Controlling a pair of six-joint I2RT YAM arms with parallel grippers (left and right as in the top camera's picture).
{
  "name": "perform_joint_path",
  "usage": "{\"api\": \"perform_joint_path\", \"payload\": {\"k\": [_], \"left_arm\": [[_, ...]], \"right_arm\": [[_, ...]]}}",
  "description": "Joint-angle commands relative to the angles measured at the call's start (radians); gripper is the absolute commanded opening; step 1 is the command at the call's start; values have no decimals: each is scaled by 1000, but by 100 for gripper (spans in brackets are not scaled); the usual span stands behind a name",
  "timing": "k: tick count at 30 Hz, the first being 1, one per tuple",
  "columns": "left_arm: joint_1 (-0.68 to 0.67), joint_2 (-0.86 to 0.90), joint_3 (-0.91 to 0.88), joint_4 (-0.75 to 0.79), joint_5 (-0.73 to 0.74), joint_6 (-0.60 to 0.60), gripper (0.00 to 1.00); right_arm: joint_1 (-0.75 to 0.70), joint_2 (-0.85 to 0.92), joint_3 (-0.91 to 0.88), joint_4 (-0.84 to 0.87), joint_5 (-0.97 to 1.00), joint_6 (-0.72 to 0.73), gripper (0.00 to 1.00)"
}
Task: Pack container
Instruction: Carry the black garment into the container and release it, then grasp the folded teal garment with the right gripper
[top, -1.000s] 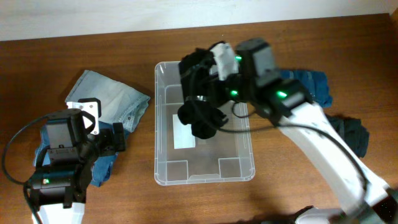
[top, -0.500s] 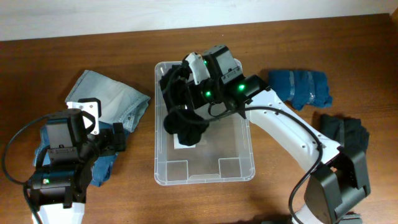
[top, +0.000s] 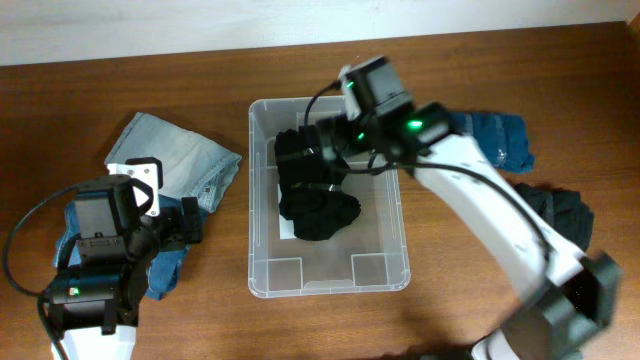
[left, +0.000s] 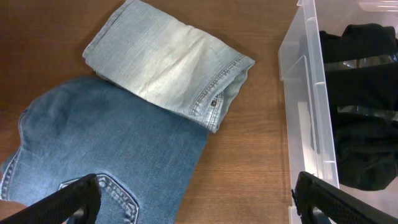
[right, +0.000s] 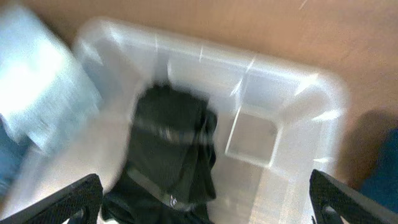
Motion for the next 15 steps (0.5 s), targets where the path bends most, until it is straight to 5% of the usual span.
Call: {"api": "perform_joint_path", "payload": {"k": [1, 5, 10, 15], "left_arm": [[2, 1, 20, 2, -6, -10, 99], [2, 1, 20, 2, -6, -10, 99], [2, 1, 20, 2, -6, -10, 99], [2, 1, 20, 2, -6, -10, 99]], "right_arm": [[-149, -117, 42, -39, 71, 156, 99], [-460, -85, -2, -195, -71, 518, 99], [-779, -39, -302, 52, -530, 569, 98], [-835, -38, -531, 315, -597, 568, 98]]}}
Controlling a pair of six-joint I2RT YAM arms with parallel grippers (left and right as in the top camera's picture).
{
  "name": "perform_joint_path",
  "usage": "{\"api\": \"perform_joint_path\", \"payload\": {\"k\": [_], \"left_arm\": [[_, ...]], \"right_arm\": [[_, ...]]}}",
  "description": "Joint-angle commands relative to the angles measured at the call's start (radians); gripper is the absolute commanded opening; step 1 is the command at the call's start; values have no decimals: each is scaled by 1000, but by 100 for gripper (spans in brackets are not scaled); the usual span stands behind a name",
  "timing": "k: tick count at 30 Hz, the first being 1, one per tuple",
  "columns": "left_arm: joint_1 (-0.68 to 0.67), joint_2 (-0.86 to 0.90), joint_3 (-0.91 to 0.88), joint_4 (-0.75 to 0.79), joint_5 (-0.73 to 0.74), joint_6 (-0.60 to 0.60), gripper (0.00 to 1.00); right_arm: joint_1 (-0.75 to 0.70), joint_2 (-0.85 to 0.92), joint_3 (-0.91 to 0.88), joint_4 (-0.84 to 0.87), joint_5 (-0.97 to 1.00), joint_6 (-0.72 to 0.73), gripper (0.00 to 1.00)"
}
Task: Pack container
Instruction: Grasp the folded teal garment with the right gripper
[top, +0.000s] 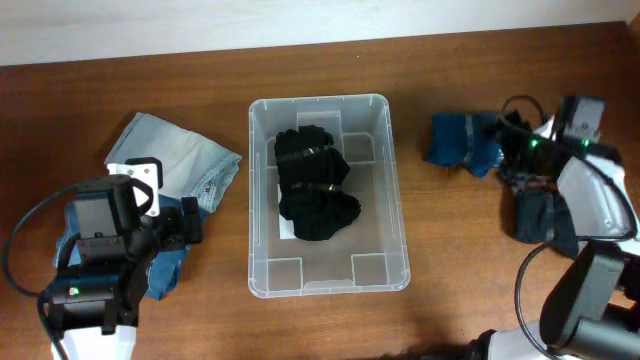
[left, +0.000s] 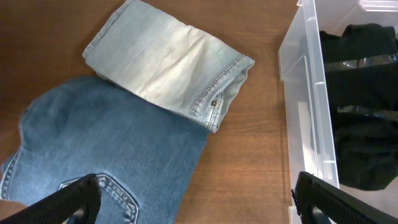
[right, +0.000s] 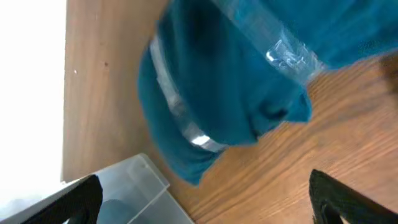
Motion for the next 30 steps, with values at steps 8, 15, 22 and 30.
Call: {"api": "perform_joint_path", "payload": {"k": [8, 15, 22, 30], "left_arm": [[2, 1, 20, 3, -6, -10, 99], [2, 1, 20, 3, -6, -10, 99], [2, 1, 20, 3, -6, -10, 99], [2, 1, 20, 2, -6, -10, 99]], "right_arm": [[11, 31, -202, 296, -65, 118, 98], [17, 159, -202, 468, -74, 143, 98], [17, 202, -201, 595, -51, 143, 66], [17, 200, -200, 688, -125, 31, 4]]}}
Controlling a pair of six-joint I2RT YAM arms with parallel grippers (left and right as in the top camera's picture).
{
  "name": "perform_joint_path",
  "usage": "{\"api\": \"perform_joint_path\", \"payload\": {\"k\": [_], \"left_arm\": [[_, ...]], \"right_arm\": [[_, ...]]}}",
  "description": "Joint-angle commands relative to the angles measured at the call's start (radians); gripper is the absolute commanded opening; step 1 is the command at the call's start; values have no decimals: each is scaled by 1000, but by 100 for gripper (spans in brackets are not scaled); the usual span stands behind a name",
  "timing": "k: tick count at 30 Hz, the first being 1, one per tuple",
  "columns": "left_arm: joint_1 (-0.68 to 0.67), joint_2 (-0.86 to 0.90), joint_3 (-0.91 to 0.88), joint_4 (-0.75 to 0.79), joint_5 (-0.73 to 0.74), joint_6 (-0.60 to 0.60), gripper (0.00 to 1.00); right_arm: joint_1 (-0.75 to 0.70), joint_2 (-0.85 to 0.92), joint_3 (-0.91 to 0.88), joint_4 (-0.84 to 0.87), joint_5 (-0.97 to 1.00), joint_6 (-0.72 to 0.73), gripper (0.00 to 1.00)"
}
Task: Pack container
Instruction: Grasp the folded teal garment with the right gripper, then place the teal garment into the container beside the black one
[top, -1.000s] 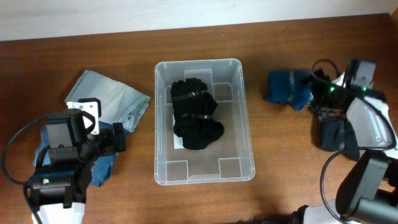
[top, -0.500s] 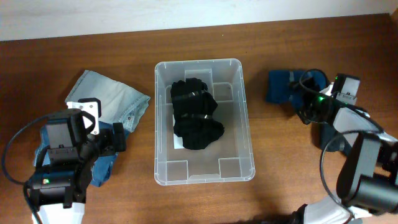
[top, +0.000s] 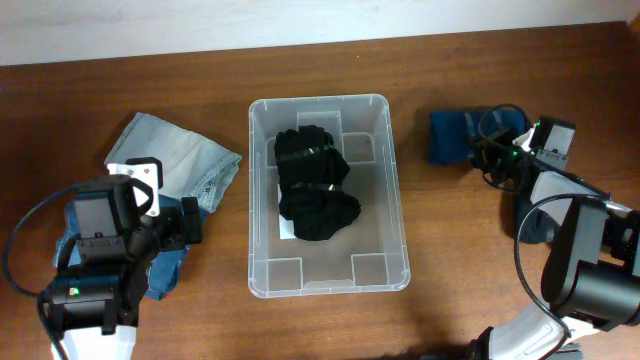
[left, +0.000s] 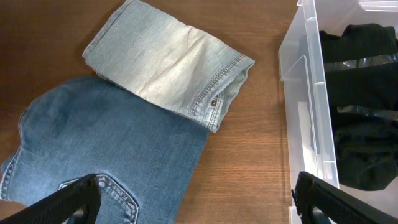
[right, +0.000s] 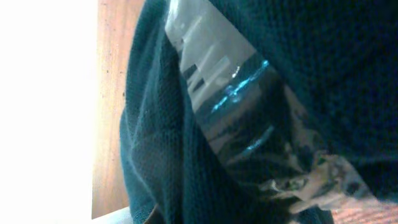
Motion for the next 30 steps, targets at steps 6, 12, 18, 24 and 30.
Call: {"api": "perform_joint_path", "payload": {"k": [6, 12, 18, 24, 30], "left_arm": [[2, 1, 20, -9, -6, -10, 99], [2, 1, 20, -9, -6, -10, 100], [2, 1, 20, -9, -6, -10, 99], [2, 1, 20, -9, -6, -10, 99], [2, 1, 20, -12, -6, -10, 99]], "right_arm": [[34, -107, 89, -58, -187, -261, 4], [189, -342, 319, -557, -36, -639, 4], [444, -457, 428, -808, 36, -869, 4], [650, -350, 425, -948, 139, -934, 4], [673, -152, 425, -942, 190, -959, 11]]}}
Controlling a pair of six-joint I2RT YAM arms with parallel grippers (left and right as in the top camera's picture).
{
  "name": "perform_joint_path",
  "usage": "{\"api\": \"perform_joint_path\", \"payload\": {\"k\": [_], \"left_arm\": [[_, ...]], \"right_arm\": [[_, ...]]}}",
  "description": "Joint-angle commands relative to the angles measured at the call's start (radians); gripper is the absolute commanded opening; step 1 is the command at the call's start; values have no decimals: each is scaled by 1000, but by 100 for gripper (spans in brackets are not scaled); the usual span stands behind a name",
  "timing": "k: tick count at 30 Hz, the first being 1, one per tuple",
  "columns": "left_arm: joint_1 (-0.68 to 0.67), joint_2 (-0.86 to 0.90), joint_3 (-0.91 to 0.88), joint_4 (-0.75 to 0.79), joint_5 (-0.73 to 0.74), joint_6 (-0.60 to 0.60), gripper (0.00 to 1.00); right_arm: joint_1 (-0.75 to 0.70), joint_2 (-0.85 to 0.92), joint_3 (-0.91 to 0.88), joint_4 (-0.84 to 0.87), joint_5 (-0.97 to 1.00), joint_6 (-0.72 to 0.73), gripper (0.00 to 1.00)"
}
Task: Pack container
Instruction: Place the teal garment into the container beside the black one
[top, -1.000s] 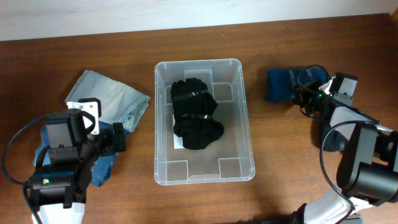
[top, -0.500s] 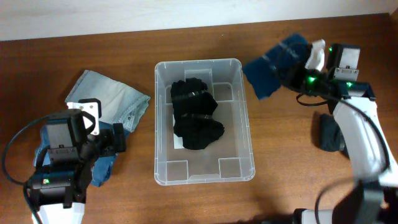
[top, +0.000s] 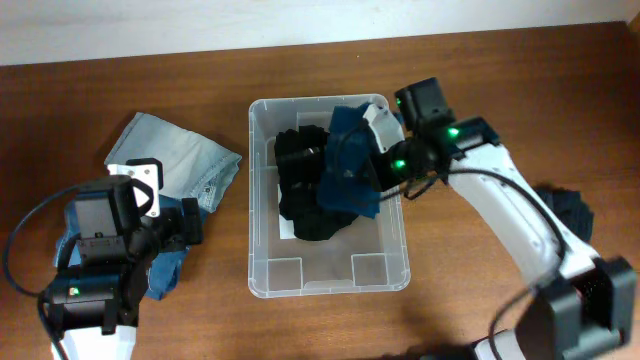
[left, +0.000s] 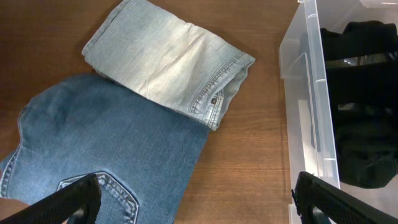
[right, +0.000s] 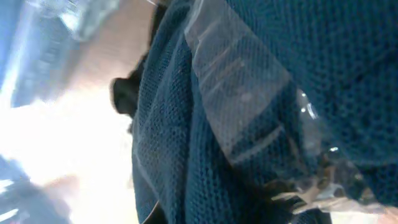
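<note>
A clear plastic container (top: 252, 200) stands mid-table with a black garment (top: 300, 195) inside. My right gripper (top: 380, 165) is over the container's right half, shut on a dark blue knit garment (top: 348, 170) that hangs above the black one. In the right wrist view that blue knit (right: 249, 124), with a clear tape band (right: 239, 93), fills the frame and hides the fingers. My left gripper (left: 196, 199) stands open over bare wood, between the jeans and the container wall (left: 305, 93).
A folded light denim piece (top: 175, 158) lies left of the container, overlapping darker blue jeans (left: 106, 149) under the left arm. A dark garment (top: 570, 215) lies at the right of the table.
My right gripper was pressed on the blue knit garment on the table at the right. Now it holds that garment over the container. The left arm has not moved.
My right gripper was open over the container, by the black garment in it. Then it was out at the right by the blue knit garment, then close down on it. Now the garment hangs over the container. The left gripper has stayed open by the jeans.
</note>
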Motion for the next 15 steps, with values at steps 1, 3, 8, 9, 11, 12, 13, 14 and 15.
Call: {"api": "perform_joint_path", "payload": {"k": [1, 3, 8, 9, 11, 12, 13, 14, 15], "left_arm": [[2, 1, 20, -5, -6, -10, 99], [2, 1, 20, -5, -6, -10, 99], [2, 1, 20, -5, -6, -10, 99], [2, 1, 20, -6, -6, -10, 100], [2, 1, 20, -5, -6, -10, 99], [2, 1, 20, -5, -6, -10, 99], [2, 1, 20, -5, -6, -10, 100], [2, 1, 20, -5, -6, -10, 99], [2, 1, 20, -5, -6, -10, 100]], "right_arm": [[7, 46, 10, 18, 93, -24, 51], [8, 47, 16, 16, 170, -24, 99], [11, 36, 170, -58, 180, -50, 99], [17, 36, 208, -82, 182, -73, 99], [51, 36, 291, -130, 256, -74, 99], [60, 36, 304, -137, 271, -77, 99], [89, 36, 328, -147, 288, -116, 88], [110, 36, 332, -145, 301, -126, 71], [121, 36, 332, -143, 315, -126, 47]]}}
